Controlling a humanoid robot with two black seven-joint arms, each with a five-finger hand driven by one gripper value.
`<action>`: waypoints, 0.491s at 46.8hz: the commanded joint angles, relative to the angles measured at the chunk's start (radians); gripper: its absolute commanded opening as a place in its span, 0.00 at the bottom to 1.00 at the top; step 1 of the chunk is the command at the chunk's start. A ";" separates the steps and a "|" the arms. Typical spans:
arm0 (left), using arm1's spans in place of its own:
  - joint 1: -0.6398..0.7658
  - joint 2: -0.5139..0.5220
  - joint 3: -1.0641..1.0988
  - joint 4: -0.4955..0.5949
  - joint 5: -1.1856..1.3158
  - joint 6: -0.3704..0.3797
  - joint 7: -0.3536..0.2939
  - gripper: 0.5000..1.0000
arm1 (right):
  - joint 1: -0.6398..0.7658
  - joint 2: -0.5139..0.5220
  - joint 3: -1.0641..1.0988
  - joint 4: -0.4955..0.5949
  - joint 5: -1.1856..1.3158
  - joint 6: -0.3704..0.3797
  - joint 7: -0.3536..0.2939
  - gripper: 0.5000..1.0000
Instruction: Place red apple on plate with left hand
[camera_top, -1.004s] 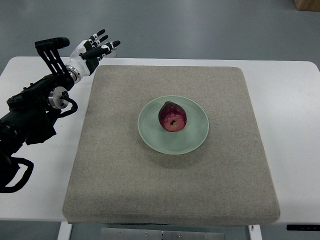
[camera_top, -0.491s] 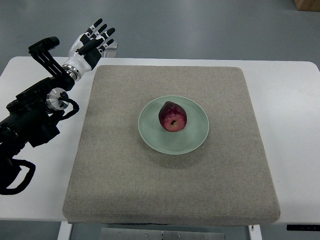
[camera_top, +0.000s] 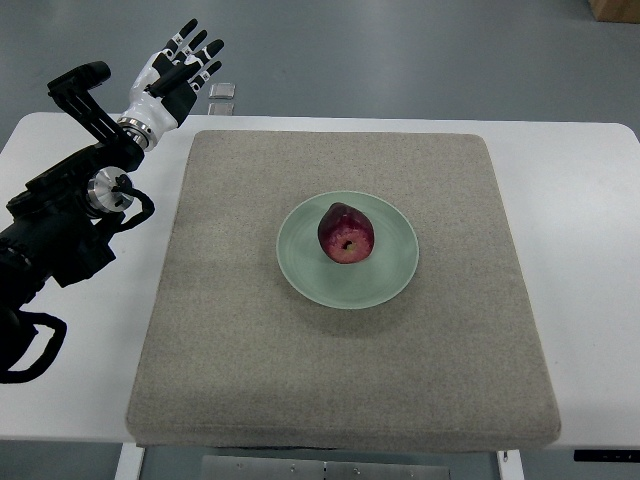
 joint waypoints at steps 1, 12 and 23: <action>0.001 -0.001 0.000 0.001 -0.001 0.002 0.000 0.99 | 0.000 0.000 -0.001 0.000 0.000 0.000 0.000 0.93; -0.008 -0.002 -0.002 0.001 -0.003 0.008 0.000 0.99 | 0.000 0.000 0.001 0.000 0.000 0.000 0.000 0.93; -0.008 0.002 0.000 0.001 -0.003 0.008 0.000 0.99 | -0.002 0.000 0.001 0.037 -0.005 0.012 0.000 0.93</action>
